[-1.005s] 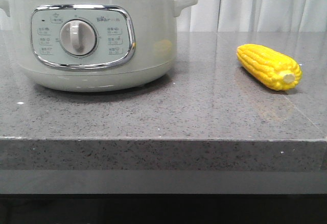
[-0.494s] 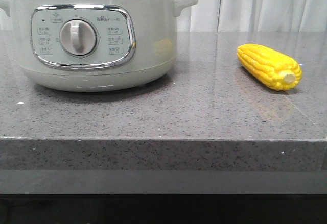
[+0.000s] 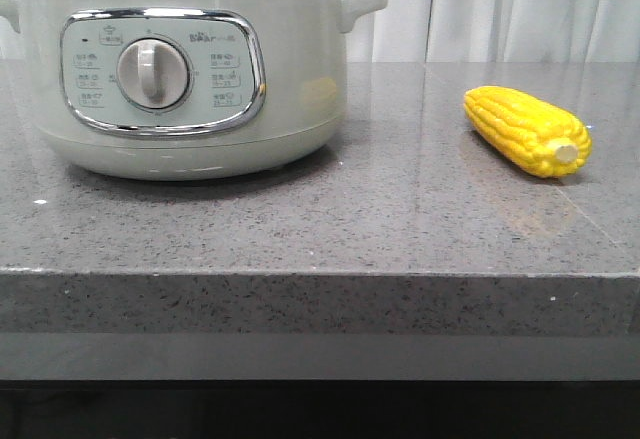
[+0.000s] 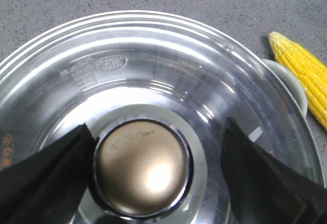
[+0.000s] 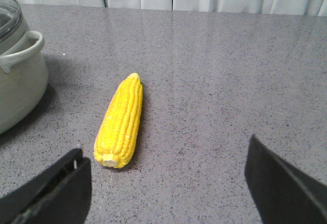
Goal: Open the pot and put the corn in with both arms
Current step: 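Lift the glass lid off the pot with the left gripper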
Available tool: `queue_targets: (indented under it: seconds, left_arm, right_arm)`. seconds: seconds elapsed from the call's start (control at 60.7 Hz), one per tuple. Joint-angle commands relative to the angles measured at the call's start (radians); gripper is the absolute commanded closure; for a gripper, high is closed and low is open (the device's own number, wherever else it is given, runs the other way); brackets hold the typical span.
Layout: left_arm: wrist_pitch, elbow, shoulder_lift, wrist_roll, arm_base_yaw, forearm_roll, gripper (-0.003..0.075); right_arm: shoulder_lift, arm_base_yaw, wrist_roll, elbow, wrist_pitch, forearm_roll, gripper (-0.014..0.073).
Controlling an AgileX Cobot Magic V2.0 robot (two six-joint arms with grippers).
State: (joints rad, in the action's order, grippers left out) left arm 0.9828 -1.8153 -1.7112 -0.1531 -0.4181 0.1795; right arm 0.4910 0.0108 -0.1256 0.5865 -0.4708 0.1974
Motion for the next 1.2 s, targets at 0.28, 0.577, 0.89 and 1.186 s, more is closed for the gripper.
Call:
queue_targets:
  seconds: [0.28,0.577,0.89,1.186]
  left_arm:
    - [-0.041,-0.033,0.041,0.006,-0.007,0.007,0.0353]
    - [-0.041,-0.035,0.043,0.006,-0.007,0.007,0.0455]
    - [-0.08,-0.037,0.109,0.006,-0.007,0.007,0.051]
    - [-0.066,-0.037,0.204,0.006,-0.007,0.007,0.051]
  right_arm:
    - [0.011,-0.006,-0.011,0.037,0.069,-0.005,-0.003]
    - [0.011,-0.006,-0.011,0.036,0.069,-0.005,-0.003]
    - [0.011,-0.006,-0.011,0.036,0.069,-0.005,-0.003]
    - [0.011,-0.006,-0.011,0.036,0.073,-0.005,-0.003]
